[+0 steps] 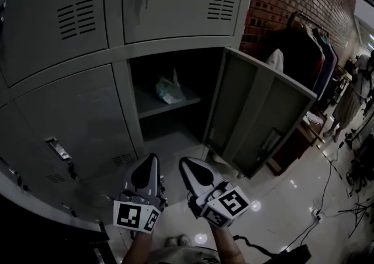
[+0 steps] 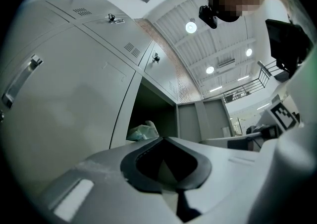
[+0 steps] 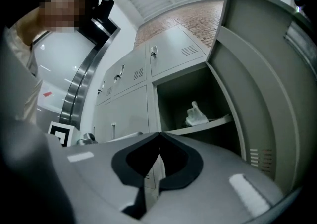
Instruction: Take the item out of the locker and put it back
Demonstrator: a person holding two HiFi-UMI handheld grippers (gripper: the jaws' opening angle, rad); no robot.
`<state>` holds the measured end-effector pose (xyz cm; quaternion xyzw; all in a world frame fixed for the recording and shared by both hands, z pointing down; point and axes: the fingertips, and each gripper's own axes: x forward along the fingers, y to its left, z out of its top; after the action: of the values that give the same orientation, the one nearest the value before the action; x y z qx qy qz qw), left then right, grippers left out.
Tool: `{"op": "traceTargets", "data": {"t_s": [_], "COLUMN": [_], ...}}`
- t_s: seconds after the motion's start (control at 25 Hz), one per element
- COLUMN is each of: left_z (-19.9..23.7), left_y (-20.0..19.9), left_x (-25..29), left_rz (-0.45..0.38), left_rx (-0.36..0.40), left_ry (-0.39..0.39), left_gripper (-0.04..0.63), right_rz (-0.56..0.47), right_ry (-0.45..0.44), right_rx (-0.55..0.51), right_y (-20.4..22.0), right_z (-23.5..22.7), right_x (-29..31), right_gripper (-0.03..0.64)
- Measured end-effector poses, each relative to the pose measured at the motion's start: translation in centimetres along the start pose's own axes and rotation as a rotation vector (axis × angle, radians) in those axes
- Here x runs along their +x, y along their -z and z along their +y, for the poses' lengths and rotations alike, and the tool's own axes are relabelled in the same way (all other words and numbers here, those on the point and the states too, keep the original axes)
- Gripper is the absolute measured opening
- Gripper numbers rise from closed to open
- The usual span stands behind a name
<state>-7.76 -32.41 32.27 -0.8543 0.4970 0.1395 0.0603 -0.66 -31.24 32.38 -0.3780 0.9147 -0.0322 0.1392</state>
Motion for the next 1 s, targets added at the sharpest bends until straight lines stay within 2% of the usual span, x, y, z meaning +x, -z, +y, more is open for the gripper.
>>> {"op": "traceTargets", "data": {"t_s": [0.2, 0.24, 0.32, 0.36, 0.44, 0.52, 0.64, 0.72, 0.84, 0.96, 1.0], "left_z": [0.0, 0.2, 0.7, 1.0, 1.5, 2.0, 2.7, 3.3, 4.3, 4.5, 4.4], "left_y": [-0.2, -0.3, -0.3, -0.3, -0.3, -0.5, -0.6, -0.5, -0.4, -0.3, -0.4], "left_x": [0.1, 0.0, -0.3, -0.4, -0.7, -0.9, -1.3, -1.5, -1.7, -1.6, -1.5], "left_rz": [-0.004, -0.004, 0.001, 0.003, 0.004, 0.003, 0.007, 0.011, 0.011, 0.007, 0.005], "left_rx": [0.002, 0.005, 0.008, 0.007, 0.007, 0.014, 0.031, 0.033, 0.024, 0.016, 0.015], "left_ry": [0.004, -0.001, -0.012, -0.018, -0.029, -0.036, -0.05, -0.064, -0.085, -0.088, -0.085], "left_gripper": [0.005, 0.005, 0.006, 0.005, 0.006, 0.006, 0.005, 0.005, 0.005, 0.005, 0.005], "right_rz": [-0.018, -0.018, 0.005, 0.025, 0.085, 0.163, 0.25, 0.253, 0.229, 0.276, 0.302], "right_ry": [0.008, 0.014, 0.033, 0.062, 0.142, 0.204, 0.244, 0.263, 0.265, 0.242, 0.231], "right_rx": [-0.097, -0.095, -0.065, -0.055, -0.041, -0.002, 0.044, 0.049, 0.059, 0.004, -0.044], "right_y": [-3.3, -4.0, -4.7, -4.9, -4.9, -4.3, -3.0, -2.9, -3.6, -3.5, -3.4], "right_z": [-2.4, -3.3, -5.8, -7.3, -10.7, -13.5, -15.7, -16.3, -16.3, -16.0, -15.9], "right_x": [3.8, 5.2, 8.5, 10.2, 13.3, 16.0, 18.5, 18.8, 19.2, 19.9, 20.0], "right_gripper": [0.0, 0.047, 0.407, 0.454, 0.486, 0.486, 0.486, 0.48, 0.431, 0.404, 0.349]}}
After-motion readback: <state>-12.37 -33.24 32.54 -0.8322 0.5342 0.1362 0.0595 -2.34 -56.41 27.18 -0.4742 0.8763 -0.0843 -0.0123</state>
